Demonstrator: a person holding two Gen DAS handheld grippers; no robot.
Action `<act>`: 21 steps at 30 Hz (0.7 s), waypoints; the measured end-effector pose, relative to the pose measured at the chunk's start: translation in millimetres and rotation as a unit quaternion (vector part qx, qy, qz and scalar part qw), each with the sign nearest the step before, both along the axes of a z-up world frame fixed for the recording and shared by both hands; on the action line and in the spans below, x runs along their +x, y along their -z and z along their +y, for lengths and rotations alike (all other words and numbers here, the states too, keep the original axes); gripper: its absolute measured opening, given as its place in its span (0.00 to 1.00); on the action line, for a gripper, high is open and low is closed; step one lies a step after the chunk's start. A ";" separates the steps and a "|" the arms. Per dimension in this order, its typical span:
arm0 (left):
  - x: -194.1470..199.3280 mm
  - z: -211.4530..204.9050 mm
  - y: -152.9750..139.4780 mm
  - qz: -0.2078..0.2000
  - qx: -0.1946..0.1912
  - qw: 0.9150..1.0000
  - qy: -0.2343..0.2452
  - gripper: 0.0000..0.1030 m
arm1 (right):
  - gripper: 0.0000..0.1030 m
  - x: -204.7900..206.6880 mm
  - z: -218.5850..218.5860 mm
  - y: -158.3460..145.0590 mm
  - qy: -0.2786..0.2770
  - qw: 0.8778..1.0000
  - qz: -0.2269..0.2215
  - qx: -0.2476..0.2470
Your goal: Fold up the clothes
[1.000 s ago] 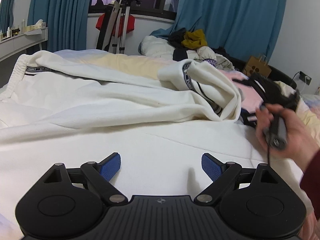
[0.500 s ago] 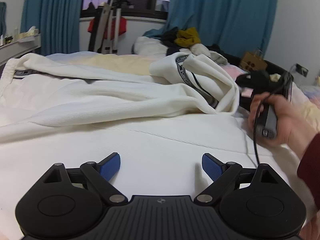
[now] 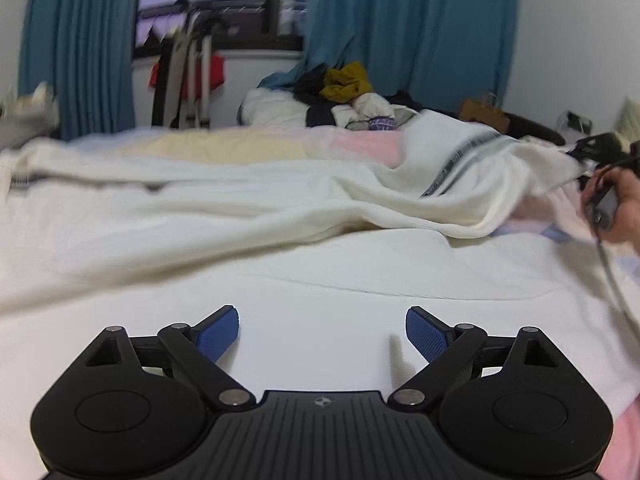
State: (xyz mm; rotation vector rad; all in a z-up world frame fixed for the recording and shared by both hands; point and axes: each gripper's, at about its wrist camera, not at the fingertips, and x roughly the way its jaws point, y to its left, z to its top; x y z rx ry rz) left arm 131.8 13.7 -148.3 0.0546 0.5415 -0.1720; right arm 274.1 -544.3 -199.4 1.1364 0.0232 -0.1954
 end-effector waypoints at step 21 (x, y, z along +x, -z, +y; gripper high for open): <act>13.9 8.8 -33.8 -0.019 -0.001 0.999 -0.046 0.95 | 0.12 -5.9 -20.0 43.4 0.076 0.982 0.170 -0.029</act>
